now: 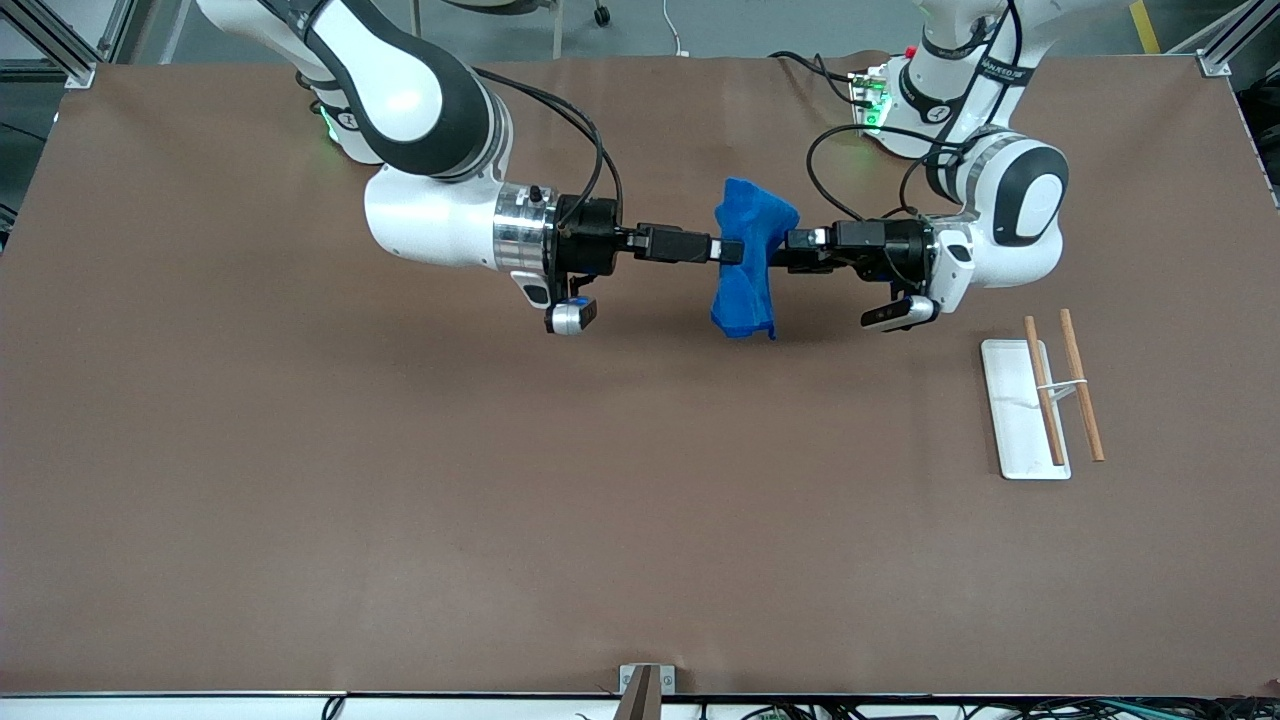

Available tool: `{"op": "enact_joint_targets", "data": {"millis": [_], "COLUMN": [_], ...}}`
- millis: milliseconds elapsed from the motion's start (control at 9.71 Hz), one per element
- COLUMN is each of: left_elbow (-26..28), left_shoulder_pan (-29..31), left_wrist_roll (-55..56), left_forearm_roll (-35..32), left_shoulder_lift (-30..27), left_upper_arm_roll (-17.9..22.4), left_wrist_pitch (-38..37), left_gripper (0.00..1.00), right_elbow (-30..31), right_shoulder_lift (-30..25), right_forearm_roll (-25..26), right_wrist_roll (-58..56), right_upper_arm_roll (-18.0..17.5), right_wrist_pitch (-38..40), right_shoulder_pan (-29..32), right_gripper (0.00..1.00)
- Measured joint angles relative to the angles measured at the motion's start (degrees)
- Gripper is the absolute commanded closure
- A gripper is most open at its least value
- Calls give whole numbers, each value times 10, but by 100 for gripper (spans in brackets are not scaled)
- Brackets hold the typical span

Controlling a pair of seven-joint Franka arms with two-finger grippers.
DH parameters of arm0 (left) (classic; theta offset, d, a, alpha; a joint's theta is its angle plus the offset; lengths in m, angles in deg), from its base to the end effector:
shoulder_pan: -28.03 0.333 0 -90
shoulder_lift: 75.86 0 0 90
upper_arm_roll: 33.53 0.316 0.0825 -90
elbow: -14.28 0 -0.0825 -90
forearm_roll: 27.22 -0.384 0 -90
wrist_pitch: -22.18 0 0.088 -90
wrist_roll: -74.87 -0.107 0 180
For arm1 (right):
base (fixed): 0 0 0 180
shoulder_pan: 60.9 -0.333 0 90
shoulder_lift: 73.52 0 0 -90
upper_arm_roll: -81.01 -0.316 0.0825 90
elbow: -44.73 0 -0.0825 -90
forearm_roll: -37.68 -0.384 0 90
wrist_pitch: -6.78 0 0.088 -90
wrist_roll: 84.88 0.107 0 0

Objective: Right arm passes towel to left arm to hang
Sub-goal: 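Grasp the towel with the left gripper while the right gripper holds it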

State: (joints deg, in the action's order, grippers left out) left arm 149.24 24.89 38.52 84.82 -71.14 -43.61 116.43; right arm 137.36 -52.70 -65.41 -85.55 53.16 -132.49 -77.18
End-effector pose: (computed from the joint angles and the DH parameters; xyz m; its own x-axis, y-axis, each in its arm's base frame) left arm 0.4756 -0.2065 0.3551 0.9600 0.0563 -0.2742 0.2556 0.2226 0.9408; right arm 0.5288 0.4533 0.4930 0.8561 -0.1186 -0.5031 -0.5027 0.0358 -0.8637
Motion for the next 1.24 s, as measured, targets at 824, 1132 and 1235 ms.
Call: {"op": "enact_joint_targets", "data": {"millis": [824, 1132, 1235], "left_elbow": [-5, -27, -32], "left_shoulder_pan": [0, 0, 0], "left_wrist_roll": [-42, -42, -42], "left_forearm_roll": [82, 99, 100], "left_shoulder_lift": [23, 24, 24], "left_upper_arm_roll": [-37, -38, -39], "left_wrist_pitch": [30, 52, 62], "left_gripper": [14, 56, 87], "right_elbow": [-1, -2, -2], "right_shoulder_lift": [0, 0, 0], "right_forearm_roll": [0, 0, 0], "right_wrist_roll": [-1, -1, -1], "right_upper_arm_roll": [0, 0, 0], "right_wrist_pitch": [-2, -3, -3], "right_shoulder_pan": [0, 0, 0], "right_gripper": [100, 100, 100]}}
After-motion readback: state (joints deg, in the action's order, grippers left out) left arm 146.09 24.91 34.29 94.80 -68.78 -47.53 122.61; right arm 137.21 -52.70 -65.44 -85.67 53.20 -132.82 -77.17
